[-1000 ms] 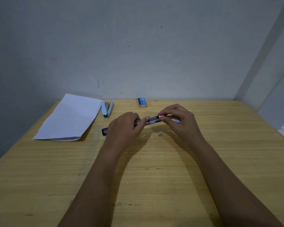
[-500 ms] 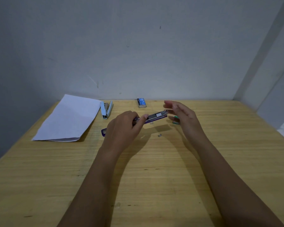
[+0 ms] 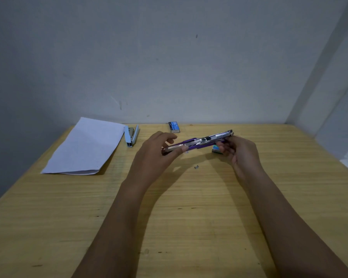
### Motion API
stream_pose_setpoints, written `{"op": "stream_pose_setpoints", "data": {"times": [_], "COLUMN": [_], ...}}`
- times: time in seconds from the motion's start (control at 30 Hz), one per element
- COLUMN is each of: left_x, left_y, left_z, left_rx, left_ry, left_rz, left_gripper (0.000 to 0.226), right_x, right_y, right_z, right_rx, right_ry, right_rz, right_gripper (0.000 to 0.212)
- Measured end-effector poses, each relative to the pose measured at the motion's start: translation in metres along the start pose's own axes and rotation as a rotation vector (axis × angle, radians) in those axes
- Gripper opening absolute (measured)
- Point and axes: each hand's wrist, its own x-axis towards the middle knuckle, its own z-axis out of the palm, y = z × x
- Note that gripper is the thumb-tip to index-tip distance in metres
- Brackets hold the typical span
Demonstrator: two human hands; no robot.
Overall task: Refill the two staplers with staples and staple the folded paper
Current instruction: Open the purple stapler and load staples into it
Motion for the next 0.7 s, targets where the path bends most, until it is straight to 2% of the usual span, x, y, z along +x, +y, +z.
{"op": "stream_pose_setpoints", "data": {"times": [0.13, 0.27, 0.47, 0.57, 0.7], "left_x": [0.001, 0.002, 0.002, 0.002, 0.001], "left_y": [0.002, 0.000, 0.008, 0.011, 0.018], "left_z": [-0.002, -0.003, -0.007, -0.008, -0.005], "left_rx": [-0.213, -0.384, -0.674, -0.706, -0.584], "left_ry": [-0.053, 0.019, 0.125, 0.163, 0.194], "left_rz": [-0.032, -0.101, -0.165, -0.142, -0.112], "left_gripper": [0.031, 0.023, 0.023, 0.025, 0.022], "right_x": [0.000, 0.003, 0.004, 0.002, -0.003], "right_y": [-0.001, 0.000, 0.003, 0.005, 0.008], "right_z": [-0.002, -0.003, 0.000, 0.002, 0.008], "right_rx": [0.080, 0.117, -0.036, -0.145, -0.238], "right_ry": [0.071, 0.086, 0.071, 0.048, -0.006], "right_rz": [0.067, 0.093, -0.002, -0.093, -0.213], "right_gripper": [0.019, 0.019, 0.018, 0.020, 0.017]}}
